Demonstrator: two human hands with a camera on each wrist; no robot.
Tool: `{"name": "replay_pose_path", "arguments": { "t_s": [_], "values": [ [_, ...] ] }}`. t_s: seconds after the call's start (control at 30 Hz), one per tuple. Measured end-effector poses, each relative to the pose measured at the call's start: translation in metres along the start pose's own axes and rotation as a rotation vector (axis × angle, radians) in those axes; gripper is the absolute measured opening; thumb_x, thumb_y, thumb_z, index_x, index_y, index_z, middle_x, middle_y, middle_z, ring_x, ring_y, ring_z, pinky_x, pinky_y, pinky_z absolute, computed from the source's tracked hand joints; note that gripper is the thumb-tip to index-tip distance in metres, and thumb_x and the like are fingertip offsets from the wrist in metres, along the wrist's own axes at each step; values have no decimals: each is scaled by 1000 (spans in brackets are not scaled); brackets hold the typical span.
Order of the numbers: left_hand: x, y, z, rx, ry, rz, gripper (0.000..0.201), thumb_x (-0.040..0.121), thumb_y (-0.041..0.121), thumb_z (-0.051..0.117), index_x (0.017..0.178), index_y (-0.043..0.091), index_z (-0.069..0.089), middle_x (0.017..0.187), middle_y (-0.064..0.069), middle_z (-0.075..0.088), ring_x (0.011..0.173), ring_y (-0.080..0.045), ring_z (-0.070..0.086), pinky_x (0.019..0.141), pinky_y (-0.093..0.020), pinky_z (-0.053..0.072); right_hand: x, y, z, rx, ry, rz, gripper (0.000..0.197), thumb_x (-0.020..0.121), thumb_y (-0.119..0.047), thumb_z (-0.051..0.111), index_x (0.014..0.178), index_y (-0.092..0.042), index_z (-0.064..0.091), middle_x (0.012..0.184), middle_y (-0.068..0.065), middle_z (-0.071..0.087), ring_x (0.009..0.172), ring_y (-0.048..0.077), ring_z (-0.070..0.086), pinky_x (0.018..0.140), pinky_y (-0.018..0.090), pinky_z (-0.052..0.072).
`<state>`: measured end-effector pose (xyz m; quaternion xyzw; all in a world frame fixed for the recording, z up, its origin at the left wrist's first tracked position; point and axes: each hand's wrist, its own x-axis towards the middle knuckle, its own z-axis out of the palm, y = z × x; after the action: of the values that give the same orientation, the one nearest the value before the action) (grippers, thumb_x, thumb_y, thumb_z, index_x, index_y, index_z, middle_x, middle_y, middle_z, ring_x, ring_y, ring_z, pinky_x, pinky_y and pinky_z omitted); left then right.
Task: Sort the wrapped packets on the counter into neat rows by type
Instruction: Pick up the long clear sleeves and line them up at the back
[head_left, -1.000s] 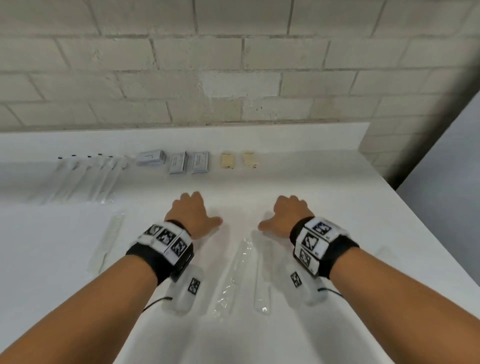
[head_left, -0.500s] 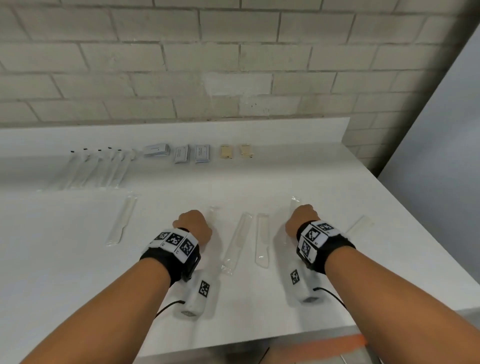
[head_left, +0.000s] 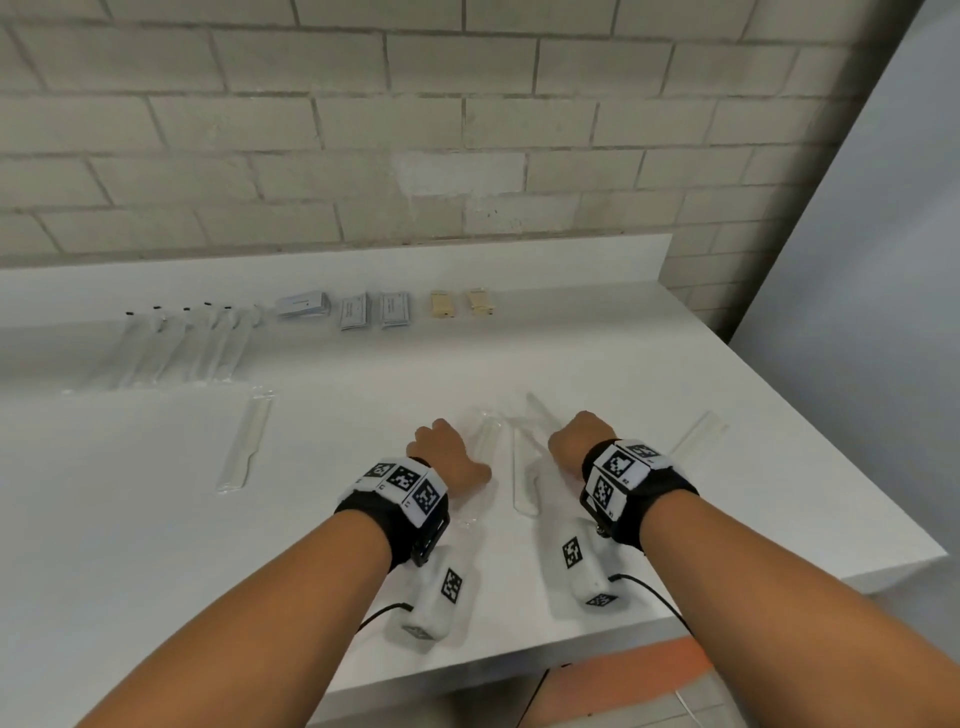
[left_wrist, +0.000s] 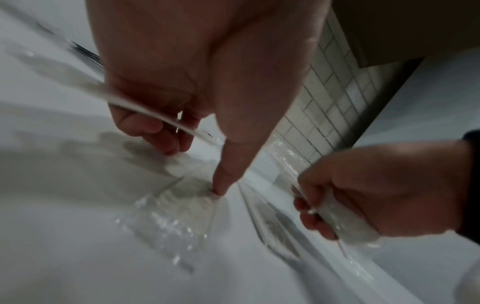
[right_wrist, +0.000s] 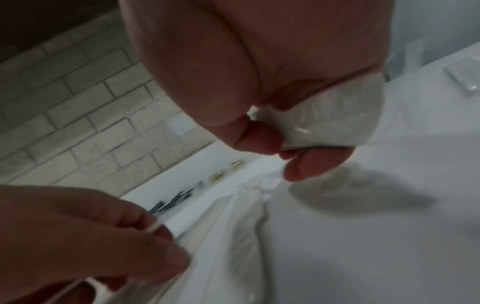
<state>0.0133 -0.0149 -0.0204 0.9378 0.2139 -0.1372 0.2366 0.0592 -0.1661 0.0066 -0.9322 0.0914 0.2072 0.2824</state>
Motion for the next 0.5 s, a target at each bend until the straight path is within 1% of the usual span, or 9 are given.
{"name": "replay_pose_path", "arguments": {
  "t_s": [0.07,0.1,0.13,0.17,0.23,0.27,0.37,0.43,0.5],
  "values": [
    [1,3,4,61,7,45,45,83,33,64,113,2,52,123,-16,56,110,-31,58,88,-35,50,-6,-5,10,74,2,-21,17,87,-15,53,98,-3,55,92,11,55,70,24,53,48,25,39],
    [1,5,4,74,16,66,27,86,26,62,101,4,56,118,-16,61,107,-31,62,84,-33,51,-9,-4,16,61,-9,-32,22,83,-19,57,100,-5,54,89,9,57,67,22,53,46,23,37],
    [1,8,2,90,16,66,13,88,18,59,92,6,57,115,-15,65,105,-29,64,82,-32,52,-10,-2,22,44,-13,-37,24,79,-22,63,95,-7,54,83,5,57,65,20,53,46,22,39],
    [0,9,1,105,17,63,8,90,13,56,90,6,59,114,-14,66,105,-28,64,83,-31,52,-12,0,26,6,-12,-39,24,76,-25,67,86,-9,53,76,2,55,61,18,52,48,21,41],
    [0,12,-2,138,-3,53,16,91,10,52,101,2,62,116,-14,66,108,-28,63,87,-31,51,-14,2,31,-30,25,-19,29,74,-27,72,69,-13,47,67,0,52,54,15,49,52,22,44],
    [0,14,-4,153,-21,48,17,91,10,51,100,1,62,117,-14,65,110,-28,62,89,-31,50,-14,2,32,-34,41,-20,32,75,-26,72,64,-14,44,67,1,53,52,15,48,54,24,45],
    [1,18,-7,175,-58,49,19,91,12,50,74,5,51,112,-13,65,111,-28,62,85,-30,50,-13,0,29,-44,23,1,32,81,-25,66,61,-12,44,73,6,57,66,22,57,65,26,47],
    [3,20,-3,155,-86,52,14,92,14,49,87,4,58,112,-13,65,111,-29,62,86,-31,49,-15,2,27,-49,-2,17,31,80,-26,64,61,-12,44,75,6,56,80,27,60,76,28,48],
    [1,22,3,135,-77,24,22,90,16,50,105,4,60,117,-13,65,110,-29,62,90,-32,49,-11,7,23,-57,19,22,30,83,-23,60,62,-11,44,74,6,55,82,27,57,75,27,46]
  ]
}}
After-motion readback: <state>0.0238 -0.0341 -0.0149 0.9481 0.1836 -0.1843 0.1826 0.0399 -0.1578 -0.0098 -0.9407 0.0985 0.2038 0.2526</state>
